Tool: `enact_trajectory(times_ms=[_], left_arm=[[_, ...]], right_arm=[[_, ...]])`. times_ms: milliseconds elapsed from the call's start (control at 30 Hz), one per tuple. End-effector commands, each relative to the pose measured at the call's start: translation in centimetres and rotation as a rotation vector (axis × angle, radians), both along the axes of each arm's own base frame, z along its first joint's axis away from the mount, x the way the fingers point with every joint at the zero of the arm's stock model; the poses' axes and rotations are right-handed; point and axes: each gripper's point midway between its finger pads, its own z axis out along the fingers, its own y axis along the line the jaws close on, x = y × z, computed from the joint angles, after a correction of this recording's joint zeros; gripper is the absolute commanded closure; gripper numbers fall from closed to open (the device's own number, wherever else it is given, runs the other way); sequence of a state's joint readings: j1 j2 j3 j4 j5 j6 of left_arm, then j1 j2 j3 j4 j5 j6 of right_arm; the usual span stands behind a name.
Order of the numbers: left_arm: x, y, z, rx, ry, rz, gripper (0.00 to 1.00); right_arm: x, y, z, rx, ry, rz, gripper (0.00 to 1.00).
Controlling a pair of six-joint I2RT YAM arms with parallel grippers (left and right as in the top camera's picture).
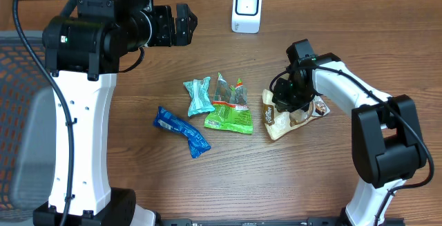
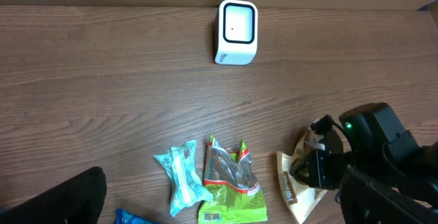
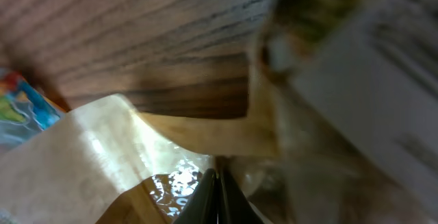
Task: Scan the item barcode
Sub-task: 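Raise the left arm aside and lower the right gripper onto the mushroom bag, then grasp the mushroom bag with the right gripper and turn it over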
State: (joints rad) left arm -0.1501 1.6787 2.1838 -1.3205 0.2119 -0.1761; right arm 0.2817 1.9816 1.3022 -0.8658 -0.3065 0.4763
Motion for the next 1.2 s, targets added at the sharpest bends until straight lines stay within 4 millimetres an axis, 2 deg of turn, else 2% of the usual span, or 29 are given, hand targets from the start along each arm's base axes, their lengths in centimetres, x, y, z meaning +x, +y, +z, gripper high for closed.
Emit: enact_trajectory(times_ms=[0,167,267,367,433,467,533,567,633,667,733,800,867,967,1100,1167], left_arm=[[0.1,0.1,-0.2,0.020,-0.003,-0.009,0.00],[0.1,0.1,-0.2,0.019,-0.003,-0.008,0.00],[0.1,0.1,-0.2,0.019,-0.003,-0.008,0.00],[0.1,0.1,-0.2,0.019,-0.003,-0.008,0.00],[0.1,0.1,-0.2,0.019,-0.003,-0.008,0.00],[0.1,0.1,-0.2,0.019,-0.003,-0.008,0.00],[0.1,0.1,-0.2,0.019,-0.003,-0.008,0.00],[0.1,0.1,-0.2,0.019,-0.003,-0.008,0.00],[0.1,0.1,-0.2,0.019,-0.003,-0.008,0.00],[0.1,0.1,-0.2,0.019,-0.003,-0.008,0.00],[0.1,0.1,-0.2,0.020,-0.002,-0.008,0.00],[0.1,0.1,-0.2,0.019,-0.002,-0.008,0.00],[0.0,0.1,-0.2,0.019,-0.001,-0.008,0.00],[0.0,0.1,-0.2,0.020,0.000,-0.008,0.00],[0.0,0.1,-0.2,0.020,0.001,-0.008,0.00],[0.0,0.1,-0.2,0.020,0.001,-0.008,0.00]], right_arm=[[-0.2,-0.5,-0.8,-0.023,-0.038,0.156,0.96],[0.8,-0.4,0.1,-0.023,-0.156,0.438,0.94],[2.4,-0.6,2.4,-0.033,-0.195,0.448,0.94],[4.6,-0.4,7.7,0.023,-0.237,0.341,0.88],[5.8,-1.7,12.5,0.033,-0.241,0.158,0.82],[5.7,-2.1,13.5,0.040,-0.227,0.104,0.76],[4.4,-3.4,16.0,0.084,-0.145,-0.066,0.45],[3.7,-3.9,16.3,0.092,-0.120,-0.092,0.39],[2.3,-4.9,15.9,0.078,-0.051,-0.114,0.28],[1.8,-5.0,15.3,0.071,-0.026,-0.113,0.27],[0.7,-5.5,13.8,0.042,0.022,-0.117,0.26],[-0.6,-5.9,11.4,0.008,0.088,-0.140,0.19],[-2.1,-6.7,8.7,-0.041,0.150,-0.178,0.18],[-3.9,-7.2,6.0,-0.073,0.212,-0.208,0.18],[-5.4,-7.3,3.2,-0.077,0.247,-0.234,0.18],[-5.4,-7.2,2.2,-0.068,0.236,-0.243,0.18]])
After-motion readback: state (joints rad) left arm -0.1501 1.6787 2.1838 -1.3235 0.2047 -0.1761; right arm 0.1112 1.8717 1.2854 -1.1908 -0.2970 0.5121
